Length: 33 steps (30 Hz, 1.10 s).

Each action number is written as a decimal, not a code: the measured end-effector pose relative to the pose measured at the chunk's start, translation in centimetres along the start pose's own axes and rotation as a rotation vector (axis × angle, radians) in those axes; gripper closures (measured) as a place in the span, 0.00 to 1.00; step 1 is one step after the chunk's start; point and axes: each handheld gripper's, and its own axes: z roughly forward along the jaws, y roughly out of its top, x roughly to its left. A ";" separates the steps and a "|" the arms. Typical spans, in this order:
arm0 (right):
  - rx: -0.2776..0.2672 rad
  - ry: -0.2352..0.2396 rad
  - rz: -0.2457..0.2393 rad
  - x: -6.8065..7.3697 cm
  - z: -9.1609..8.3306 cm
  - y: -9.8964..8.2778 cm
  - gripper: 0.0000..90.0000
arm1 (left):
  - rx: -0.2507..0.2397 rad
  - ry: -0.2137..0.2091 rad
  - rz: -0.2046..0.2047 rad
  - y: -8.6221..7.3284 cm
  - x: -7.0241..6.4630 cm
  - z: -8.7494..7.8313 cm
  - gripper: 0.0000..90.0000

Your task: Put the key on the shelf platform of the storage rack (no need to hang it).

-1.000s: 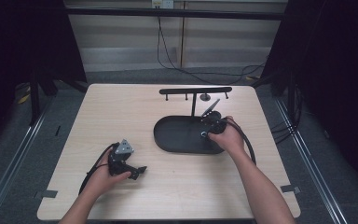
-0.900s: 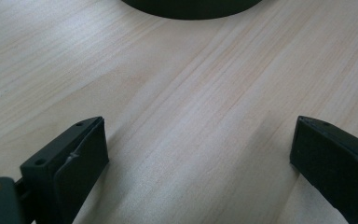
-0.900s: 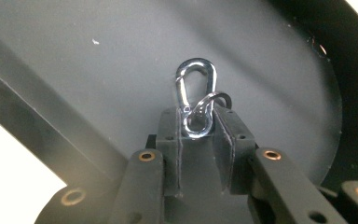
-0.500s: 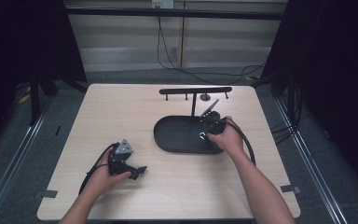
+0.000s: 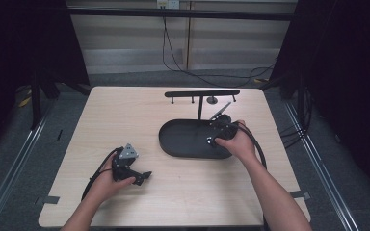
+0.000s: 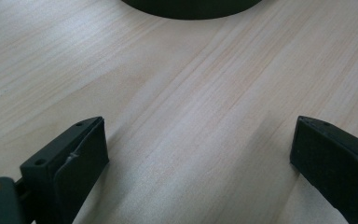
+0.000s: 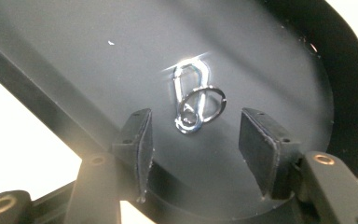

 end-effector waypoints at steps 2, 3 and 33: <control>-0.007 -0.001 -0.006 0.0 -0.2 -0.2 0.46 | 0.002 0.001 0.001 0.0 0.0 0.0 0.04; -0.010 -0.002 -0.006 0.0 -0.4 -0.3 0.44 | 0.000 0.000 0.000 0.0 0.0 0.0 0.04; -0.007 0.077 -0.052 1.5 -3.0 -2.4 0.29 | -0.001 0.001 0.001 0.0 0.0 0.0 0.04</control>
